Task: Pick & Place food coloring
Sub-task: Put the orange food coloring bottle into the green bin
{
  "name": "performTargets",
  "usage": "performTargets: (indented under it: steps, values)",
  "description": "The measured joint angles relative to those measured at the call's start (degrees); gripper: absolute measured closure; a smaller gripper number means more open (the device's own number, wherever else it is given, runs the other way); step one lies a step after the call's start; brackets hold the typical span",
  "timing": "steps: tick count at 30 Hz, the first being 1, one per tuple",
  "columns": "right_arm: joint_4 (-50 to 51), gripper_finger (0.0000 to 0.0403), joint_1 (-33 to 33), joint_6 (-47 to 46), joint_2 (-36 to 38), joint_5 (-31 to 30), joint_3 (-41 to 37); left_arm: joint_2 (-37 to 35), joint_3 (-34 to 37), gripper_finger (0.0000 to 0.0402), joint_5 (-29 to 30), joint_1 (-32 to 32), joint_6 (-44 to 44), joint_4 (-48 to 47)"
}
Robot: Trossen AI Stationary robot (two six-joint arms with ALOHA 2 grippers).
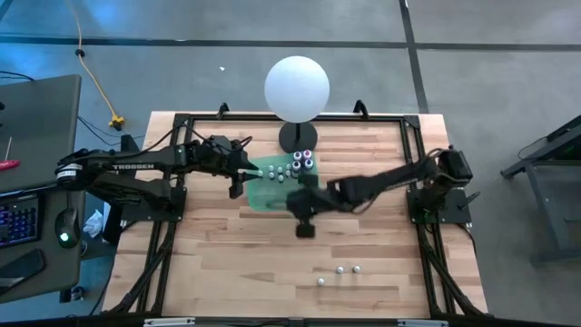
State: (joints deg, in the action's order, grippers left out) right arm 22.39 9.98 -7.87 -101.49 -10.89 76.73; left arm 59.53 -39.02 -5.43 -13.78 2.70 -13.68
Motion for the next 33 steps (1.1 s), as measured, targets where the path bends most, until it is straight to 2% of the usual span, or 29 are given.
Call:
performTargets:
  steps: [3,8,11,16,20,25,33]
  values:
    - [-2.5,0.0360,-3.7,3.6,0.0,-2.9,2.7,0.0,0.0,0.0278,0.0,0.0,-0.3,0.2]
    - [-7.8,0.0356,-9.1,5.2,-2.7,-2.6,2.9,0.0,0.0,0.0278,1.7,0.0,-0.4,0.0]
    - [-9.6,0.0358,-10.5,5.4,-5.9,-2.0,2.8,0.0,0.0,0.0278,5.5,0.0,-0.4,-0.3]
    - [-14.5,0.0357,-11.6,5.2,-10.9,1.7,2.8,0.0,0.0,0.0278,15.8,-0.1,-0.1,-1.1]
    - [-18.1,0.0357,-12.3,5.3,-13.2,3.3,3.0,0.0,0.0,0.0278,19.6,-0.1,0.0,-3.4]
    - [-13.5,0.0357,-13.2,4.9,-17.1,5.3,7.9,0.0,0.0,0.0278,20.0,-0.1,0.0,-4.6]
    - [-0.1,0.0357,-14.9,6.8,-25.3,4.3,21.7,0.0,0.0,0.0278,20.0,-0.1,0.0,-4.8]
